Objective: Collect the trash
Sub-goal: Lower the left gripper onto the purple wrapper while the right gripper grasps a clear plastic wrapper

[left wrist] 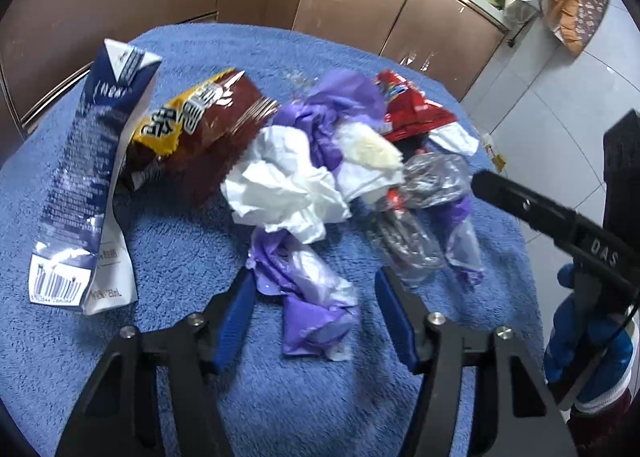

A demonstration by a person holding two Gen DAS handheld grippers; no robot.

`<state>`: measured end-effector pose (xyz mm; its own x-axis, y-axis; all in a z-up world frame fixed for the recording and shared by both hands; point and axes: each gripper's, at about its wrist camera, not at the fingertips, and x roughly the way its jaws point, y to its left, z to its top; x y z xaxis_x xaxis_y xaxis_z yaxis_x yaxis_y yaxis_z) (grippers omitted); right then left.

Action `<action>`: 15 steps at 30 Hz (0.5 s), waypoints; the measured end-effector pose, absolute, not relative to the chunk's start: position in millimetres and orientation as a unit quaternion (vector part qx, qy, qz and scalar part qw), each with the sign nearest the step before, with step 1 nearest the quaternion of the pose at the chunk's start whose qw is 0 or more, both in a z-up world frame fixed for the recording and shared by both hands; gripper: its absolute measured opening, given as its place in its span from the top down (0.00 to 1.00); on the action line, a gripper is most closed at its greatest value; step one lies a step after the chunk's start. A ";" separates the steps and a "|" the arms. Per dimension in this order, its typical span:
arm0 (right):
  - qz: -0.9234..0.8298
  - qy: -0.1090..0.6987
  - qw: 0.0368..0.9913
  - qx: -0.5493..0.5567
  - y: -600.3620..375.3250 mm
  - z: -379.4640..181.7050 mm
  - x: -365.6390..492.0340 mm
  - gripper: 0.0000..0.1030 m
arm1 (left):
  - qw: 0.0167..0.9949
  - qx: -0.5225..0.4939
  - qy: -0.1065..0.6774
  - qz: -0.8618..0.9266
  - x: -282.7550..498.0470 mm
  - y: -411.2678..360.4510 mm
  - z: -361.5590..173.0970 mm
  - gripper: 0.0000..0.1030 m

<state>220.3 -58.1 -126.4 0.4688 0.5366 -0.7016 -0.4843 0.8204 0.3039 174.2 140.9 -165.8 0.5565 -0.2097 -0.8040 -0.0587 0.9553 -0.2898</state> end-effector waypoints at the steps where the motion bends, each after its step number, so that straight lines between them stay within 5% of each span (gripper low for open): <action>1: 0.302 0.421 0.855 0.028 -54.7 -128.0 223.7 0.40 | 0.870 -0.144 0.469 -0.043 174.6 142.1 -166.5 0.46; 7: 0.307 0.436 0.846 0.011 -48.5 -144.0 219.2 0.41 | 0.874 -0.141 0.463 -0.042 179.0 147.3 -168.6 0.47; 15: 0.295 0.455 0.839 0.024 -59.6 -162.8 222.5 0.65 | 0.879 -0.129 0.458 -0.036 178.8 140.6 -168.8 0.54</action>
